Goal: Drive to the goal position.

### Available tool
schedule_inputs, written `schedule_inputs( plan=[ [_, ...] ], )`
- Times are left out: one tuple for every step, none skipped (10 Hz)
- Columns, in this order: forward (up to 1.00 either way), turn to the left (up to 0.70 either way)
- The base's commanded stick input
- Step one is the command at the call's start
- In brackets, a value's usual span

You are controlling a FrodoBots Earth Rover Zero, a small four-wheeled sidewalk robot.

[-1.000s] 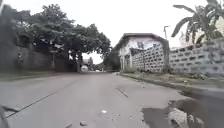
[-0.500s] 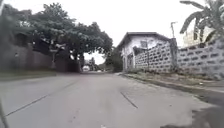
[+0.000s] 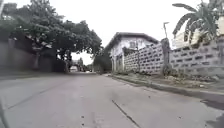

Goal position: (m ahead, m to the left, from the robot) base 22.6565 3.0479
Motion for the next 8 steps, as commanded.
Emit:
schedule_inputs(
  plan=[
    [1.0,-0.37],
    [1.0,-0.14],
    [1.0,0.0],
    [1.0,0.0],
    [1.0,0.0],
    [1.0,0.0],
    [1.0,0.0],
    [1.0,0.0]
  ],
)
